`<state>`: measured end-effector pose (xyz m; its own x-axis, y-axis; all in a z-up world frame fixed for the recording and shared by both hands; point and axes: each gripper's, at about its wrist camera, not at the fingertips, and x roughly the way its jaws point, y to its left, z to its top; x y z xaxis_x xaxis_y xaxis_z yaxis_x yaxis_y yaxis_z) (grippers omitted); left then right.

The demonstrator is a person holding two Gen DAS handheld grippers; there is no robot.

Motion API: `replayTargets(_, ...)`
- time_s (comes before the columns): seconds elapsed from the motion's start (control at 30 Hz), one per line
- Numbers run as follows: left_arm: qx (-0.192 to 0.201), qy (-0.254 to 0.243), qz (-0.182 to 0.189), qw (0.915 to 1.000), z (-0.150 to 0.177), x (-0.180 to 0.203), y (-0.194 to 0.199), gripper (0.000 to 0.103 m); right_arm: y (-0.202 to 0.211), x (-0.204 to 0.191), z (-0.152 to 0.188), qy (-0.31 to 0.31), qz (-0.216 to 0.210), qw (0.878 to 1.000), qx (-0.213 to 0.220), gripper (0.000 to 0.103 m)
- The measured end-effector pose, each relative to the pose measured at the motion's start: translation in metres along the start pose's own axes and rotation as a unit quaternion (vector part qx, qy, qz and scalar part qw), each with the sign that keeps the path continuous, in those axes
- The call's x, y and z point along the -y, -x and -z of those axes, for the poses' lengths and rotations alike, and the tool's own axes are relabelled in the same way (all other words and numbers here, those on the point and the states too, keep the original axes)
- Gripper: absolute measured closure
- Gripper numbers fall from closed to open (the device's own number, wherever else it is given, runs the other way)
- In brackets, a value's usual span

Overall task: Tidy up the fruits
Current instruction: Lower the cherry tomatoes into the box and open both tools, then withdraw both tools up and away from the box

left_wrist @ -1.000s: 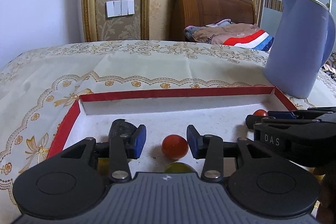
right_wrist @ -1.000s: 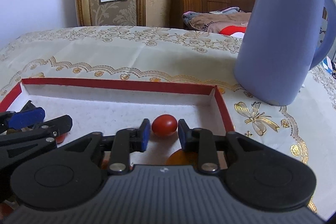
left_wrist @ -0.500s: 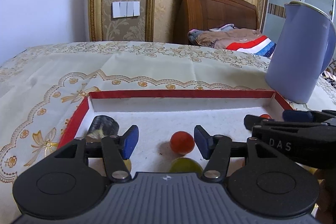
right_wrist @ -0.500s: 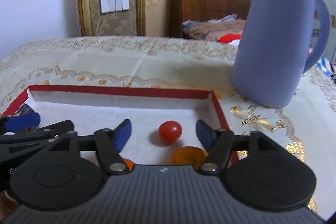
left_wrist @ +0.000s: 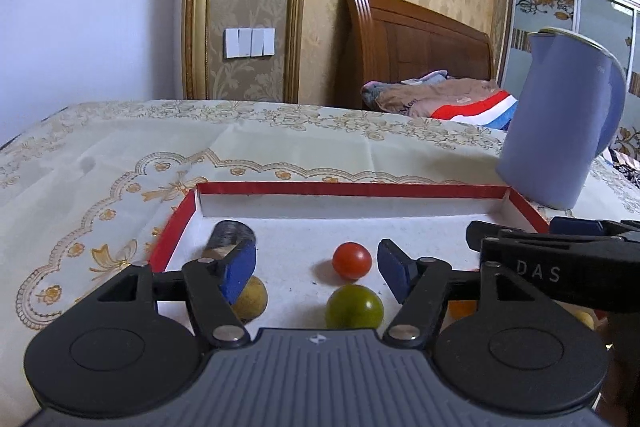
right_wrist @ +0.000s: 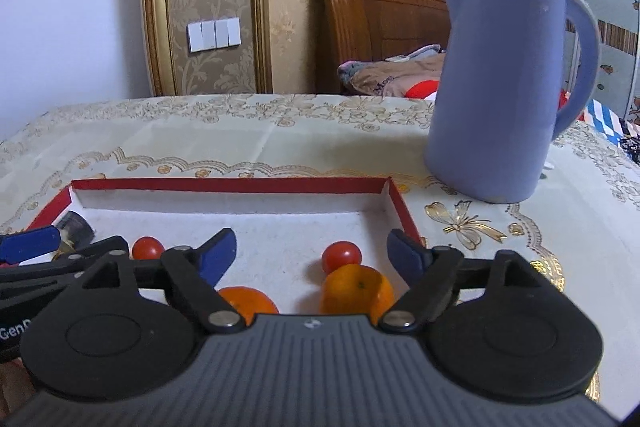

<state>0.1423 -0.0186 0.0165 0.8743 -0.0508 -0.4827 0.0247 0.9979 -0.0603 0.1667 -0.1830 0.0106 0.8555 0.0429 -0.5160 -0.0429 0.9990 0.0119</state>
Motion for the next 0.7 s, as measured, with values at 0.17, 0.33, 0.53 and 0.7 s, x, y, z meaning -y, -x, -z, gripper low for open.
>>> replayTargets(0.17,0.001,0.004,0.007,1.0,0.007,-0.002,0.013,0.036,0.012,0.002,0.005,-0.016,-0.002,1.0,0.003,0.018)
replayTargets(0.33,-0.012,0.027,0.019,0.9994,0.014,-0.011,0.025,0.036,0.032,0.009,0.013,-0.038,-0.008,0.999,0.013,0.011)
replayTargets(0.53,-0.042,0.035,0.028,0.9981,0.023,-0.016,0.032,0.036,0.05,0.012,0.025,-0.044,-0.019,0.999,0.013,0.002)
replayTargets(0.7,-0.055,0.031,0.033,0.9975,0.032,-0.018,0.041,0.036,0.065,0.013,0.042,-0.046,-0.026,0.999,0.011,0.001)
